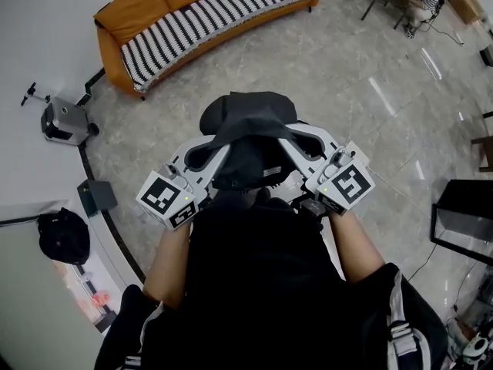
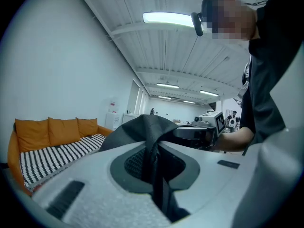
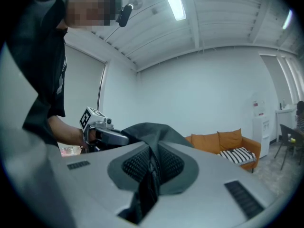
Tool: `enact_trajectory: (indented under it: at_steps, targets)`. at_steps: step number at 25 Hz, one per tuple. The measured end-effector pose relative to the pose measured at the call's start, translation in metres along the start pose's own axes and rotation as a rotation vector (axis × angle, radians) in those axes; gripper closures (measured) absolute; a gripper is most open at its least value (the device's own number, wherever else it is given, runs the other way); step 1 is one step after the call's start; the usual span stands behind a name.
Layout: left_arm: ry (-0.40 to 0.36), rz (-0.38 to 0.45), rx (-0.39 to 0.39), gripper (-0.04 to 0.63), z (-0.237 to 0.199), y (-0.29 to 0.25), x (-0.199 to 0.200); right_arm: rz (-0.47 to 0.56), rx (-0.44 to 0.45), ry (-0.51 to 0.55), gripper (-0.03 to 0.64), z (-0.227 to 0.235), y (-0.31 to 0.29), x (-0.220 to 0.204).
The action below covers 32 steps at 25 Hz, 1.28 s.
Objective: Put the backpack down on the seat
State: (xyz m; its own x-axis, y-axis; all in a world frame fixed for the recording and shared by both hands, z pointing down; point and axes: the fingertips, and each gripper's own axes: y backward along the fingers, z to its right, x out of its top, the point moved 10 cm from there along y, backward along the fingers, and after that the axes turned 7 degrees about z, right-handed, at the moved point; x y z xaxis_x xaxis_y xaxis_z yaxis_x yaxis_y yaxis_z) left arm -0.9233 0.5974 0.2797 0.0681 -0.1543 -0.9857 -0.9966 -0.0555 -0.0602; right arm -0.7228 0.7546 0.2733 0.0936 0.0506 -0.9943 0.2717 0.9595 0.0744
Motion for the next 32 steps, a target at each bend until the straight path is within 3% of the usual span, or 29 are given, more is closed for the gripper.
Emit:
enact_trajectory:
  at_steps: [13, 26, 32]
  targets:
    - [0.037, -0.026, -0.025, 0.566, -0.059, -0.042, -0.013, -0.016, -0.030, -0.034, 0.574, 0.054, -0.034, -0.021]
    - [0.066, -0.017, -0.042, 0.566, -0.164, -0.105, 0.000, -0.051, -0.046, -0.076, 0.574, 0.154, -0.113, -0.026]
    - [0.043, -0.012, -0.082, 0.566, -0.206, -0.133, 0.016, -0.027, -0.081, -0.103, 0.574, 0.189, -0.138, -0.019]
